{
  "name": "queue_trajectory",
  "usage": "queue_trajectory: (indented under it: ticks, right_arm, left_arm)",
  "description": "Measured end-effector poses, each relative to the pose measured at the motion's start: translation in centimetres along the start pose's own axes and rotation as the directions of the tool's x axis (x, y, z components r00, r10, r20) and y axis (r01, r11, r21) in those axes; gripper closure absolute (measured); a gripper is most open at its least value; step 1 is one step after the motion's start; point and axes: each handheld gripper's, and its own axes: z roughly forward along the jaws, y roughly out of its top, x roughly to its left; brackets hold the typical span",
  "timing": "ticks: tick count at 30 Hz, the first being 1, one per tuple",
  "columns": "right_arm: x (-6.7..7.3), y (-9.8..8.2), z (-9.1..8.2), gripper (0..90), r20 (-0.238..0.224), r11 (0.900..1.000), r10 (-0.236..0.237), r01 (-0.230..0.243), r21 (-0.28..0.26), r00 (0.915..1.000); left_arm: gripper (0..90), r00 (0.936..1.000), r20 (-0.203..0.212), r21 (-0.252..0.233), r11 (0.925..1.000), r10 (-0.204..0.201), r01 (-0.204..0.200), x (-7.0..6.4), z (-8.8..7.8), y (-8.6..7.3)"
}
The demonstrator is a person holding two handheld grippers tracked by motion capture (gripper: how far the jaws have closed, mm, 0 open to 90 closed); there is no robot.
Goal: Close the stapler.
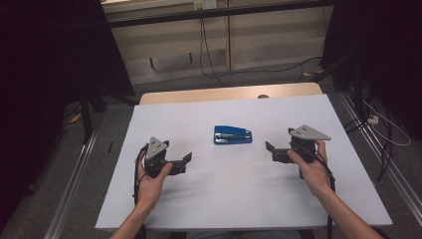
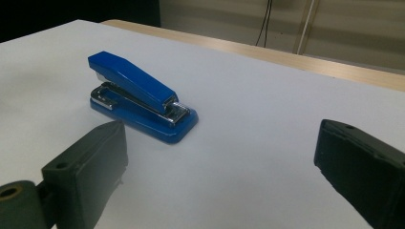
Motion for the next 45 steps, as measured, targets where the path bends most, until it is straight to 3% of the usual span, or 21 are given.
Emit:
queue_trajectory:
  ticks: [10, 17, 21, 31, 37, 45]
  right_arm:
    - [-0.2, -0.4, -1.8, 4.1, 0.02, 1.0, 0.014, -0.013, -0.018, 0.9997]
    - [-0.8, -0.9, -3.0, 3.8, 0.046, 1.0, 0.021, -0.02, -0.012, 0.9987]
    - [-0.9, -1.3, -3.9, 3.6, 0.063, 0.999, 0.036, -0.035, -0.019, 0.9973]
    - [-0.8, -2.4, -5.6, 3.2, 0.076, 0.999, 0.052, -0.051, -0.019, 0.9957]
    - [-0.6, -3.1, -5.8, 3.0, 0.086, 0.999, 0.051, -0.05, -0.017, 0.995]
    - [-0.7, -3.9, -7.0, 3.0, 0.1, 0.998, 0.051, -0.049, -0.029, 0.9937]
  left_arm:
    - [4.2, 0.9989, -0.038, -0.013, 0.9995, -0.029, 0.028, 0.0, -1.9, -0.8]
    - [4.0, 0.9992, -0.032, -0.018, 0.9995, -0.026, 0.025, -0.2, -2.8, -0.9]
    - [4.0, 0.9984, -0.053, -0.001, 0.9998, -0.018, 0.018, -0.4, -3.4, -1.6]
    - [4.0, 0.9977, -0.053, -0.009, 0.9991, -0.042, 0.042, 0.2, -5.3, -2.8]
    - [4.0, 0.9971, -0.047, -0.015, 0.9982, -0.059, 0.059, 0.5, -5.8, -3.4]
    - [4.0, 0.9981, -0.04, -0.001, 0.9989, -0.048, 0.048, 0.2, -6.2, -3.9]
